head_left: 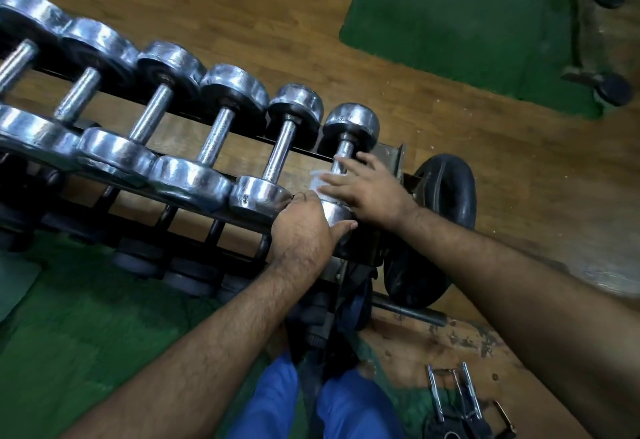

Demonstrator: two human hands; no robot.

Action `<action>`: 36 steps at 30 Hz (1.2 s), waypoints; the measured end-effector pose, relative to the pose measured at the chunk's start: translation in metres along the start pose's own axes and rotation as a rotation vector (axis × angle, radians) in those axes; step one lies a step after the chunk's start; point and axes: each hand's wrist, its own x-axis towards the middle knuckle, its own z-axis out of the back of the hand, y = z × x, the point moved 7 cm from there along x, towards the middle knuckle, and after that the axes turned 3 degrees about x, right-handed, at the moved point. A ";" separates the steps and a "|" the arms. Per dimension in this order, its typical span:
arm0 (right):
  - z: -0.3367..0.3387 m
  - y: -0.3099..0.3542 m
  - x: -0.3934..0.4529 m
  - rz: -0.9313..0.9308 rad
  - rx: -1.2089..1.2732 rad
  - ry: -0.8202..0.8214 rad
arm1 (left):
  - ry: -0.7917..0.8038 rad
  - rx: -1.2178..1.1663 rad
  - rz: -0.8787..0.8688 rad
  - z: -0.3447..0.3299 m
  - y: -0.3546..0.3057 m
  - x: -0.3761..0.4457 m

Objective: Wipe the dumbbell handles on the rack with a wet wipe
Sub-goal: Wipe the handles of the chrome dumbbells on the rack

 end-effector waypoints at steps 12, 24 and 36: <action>-0.001 -0.012 0.015 -0.104 0.084 -0.032 | -0.062 -0.010 -0.019 -0.002 0.000 -0.002; 0.021 -0.034 0.014 -0.031 -0.126 -0.049 | 0.009 -0.036 0.058 0.000 -0.007 -0.002; 0.013 -0.041 0.024 -0.009 -0.133 0.172 | -0.084 -0.222 -0.017 -0.022 -0.024 0.007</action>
